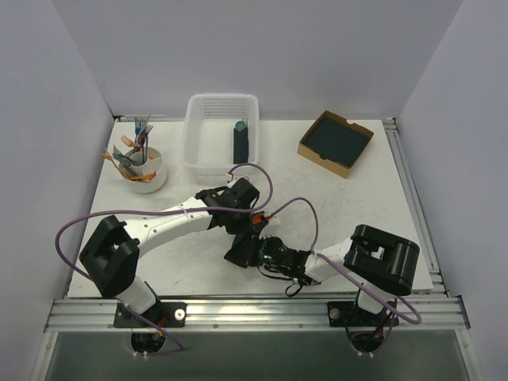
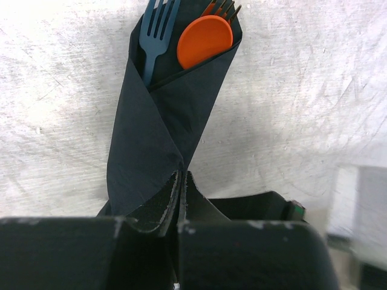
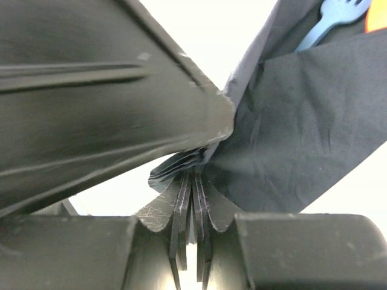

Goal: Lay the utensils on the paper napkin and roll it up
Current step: Roll the napkin at the center of the board.

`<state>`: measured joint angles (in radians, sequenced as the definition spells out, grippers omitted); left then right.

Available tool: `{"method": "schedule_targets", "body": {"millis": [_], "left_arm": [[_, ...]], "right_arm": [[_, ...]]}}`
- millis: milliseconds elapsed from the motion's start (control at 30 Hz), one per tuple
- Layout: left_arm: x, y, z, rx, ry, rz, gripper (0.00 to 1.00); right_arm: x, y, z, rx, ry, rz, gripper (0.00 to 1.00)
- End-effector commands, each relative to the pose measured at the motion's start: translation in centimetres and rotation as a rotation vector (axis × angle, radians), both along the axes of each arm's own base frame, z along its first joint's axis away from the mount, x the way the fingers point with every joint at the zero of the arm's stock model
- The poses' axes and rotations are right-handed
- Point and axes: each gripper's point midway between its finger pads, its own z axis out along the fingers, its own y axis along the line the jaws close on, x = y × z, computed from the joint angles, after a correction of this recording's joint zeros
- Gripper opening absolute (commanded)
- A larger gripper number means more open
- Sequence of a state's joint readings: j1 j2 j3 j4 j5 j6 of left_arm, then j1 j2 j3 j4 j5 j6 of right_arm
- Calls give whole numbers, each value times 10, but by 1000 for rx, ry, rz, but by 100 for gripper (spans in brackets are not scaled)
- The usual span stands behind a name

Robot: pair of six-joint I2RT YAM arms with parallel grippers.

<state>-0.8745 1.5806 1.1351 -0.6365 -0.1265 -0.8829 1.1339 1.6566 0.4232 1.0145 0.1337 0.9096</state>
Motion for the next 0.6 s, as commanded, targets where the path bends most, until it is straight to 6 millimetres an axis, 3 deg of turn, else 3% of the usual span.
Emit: {"method": "schedule_targets", "body": {"millis": [0,267,433,567], "left_arm": [[15,-16,18,-62,-53,7,2],[15,-16,9,-39,-49,2,2],[13,-21,8,-49,-59,-11,2],[12,-22,8,-29,-89,-25,2]], "right_arm": [[7,-6,23,30,-68,-36,7],[10,-36,45,53,-103,-120,8],[9,-77,47,66,-96,-239,11],[16,-95,59,53,-112,-306,23]]}}
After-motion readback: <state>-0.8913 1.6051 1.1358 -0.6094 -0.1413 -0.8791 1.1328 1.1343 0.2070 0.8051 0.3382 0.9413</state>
